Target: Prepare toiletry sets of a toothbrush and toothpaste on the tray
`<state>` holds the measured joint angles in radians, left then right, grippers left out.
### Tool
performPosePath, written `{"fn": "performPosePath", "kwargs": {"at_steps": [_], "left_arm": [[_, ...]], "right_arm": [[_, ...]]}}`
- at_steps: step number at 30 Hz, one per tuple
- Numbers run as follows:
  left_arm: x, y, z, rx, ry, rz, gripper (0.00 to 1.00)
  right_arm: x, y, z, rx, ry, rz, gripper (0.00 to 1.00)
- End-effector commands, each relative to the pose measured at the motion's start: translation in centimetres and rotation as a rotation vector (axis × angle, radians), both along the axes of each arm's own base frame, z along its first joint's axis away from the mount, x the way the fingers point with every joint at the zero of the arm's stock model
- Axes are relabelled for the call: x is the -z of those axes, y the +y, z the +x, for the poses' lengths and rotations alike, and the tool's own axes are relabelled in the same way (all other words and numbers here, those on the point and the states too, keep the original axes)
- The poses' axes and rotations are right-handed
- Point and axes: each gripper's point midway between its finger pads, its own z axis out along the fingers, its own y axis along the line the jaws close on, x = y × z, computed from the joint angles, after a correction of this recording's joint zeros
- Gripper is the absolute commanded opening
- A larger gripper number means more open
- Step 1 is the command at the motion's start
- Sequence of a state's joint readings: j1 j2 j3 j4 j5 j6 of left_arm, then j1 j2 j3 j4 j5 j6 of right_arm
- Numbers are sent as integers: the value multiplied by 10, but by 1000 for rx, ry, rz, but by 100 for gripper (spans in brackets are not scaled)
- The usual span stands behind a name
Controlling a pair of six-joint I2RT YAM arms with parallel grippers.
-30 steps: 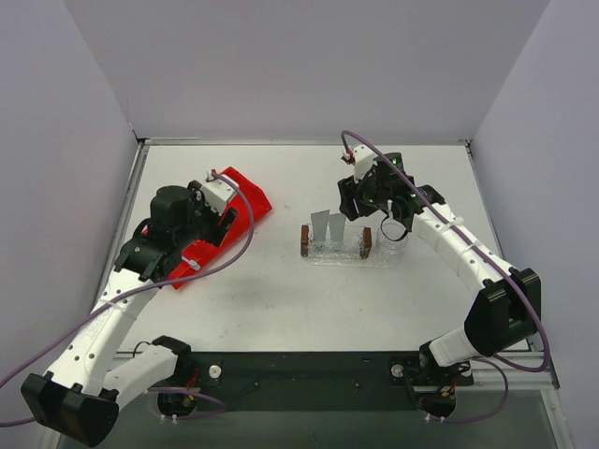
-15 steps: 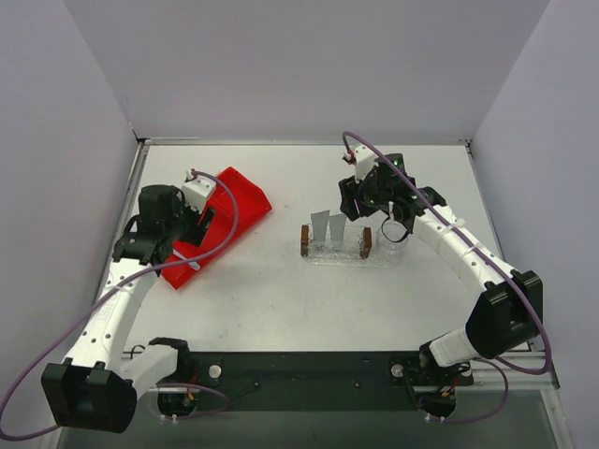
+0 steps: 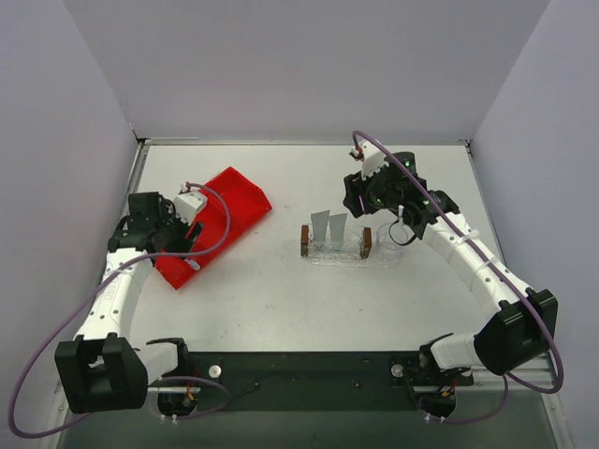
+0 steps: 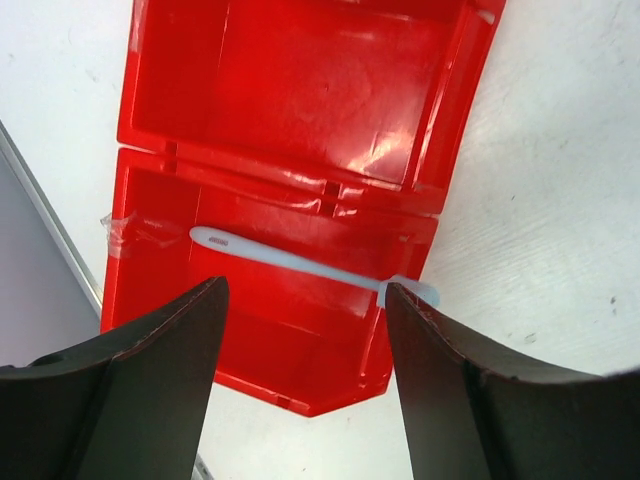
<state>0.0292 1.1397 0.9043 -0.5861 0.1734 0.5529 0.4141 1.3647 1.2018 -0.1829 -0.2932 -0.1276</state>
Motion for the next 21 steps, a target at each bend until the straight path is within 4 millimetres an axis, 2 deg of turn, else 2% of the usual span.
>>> {"fn": "performPosePath", "kwargs": {"at_steps": [1, 9, 17, 21], "left_arm": [[9, 12, -10, 103, 38, 36, 74], [26, 32, -25, 261, 141, 78, 73], [34, 39, -11, 401, 128, 172, 72], [40, 48, 3, 455, 114, 242, 72]], "right_arm": [[-22, 2, -4, -13, -59, 34, 50], [-19, 7, -7, -36, -42, 45, 50], [-16, 9, -8, -45, -26, 49, 50], [-14, 10, -8, -50, -18, 49, 50]]}}
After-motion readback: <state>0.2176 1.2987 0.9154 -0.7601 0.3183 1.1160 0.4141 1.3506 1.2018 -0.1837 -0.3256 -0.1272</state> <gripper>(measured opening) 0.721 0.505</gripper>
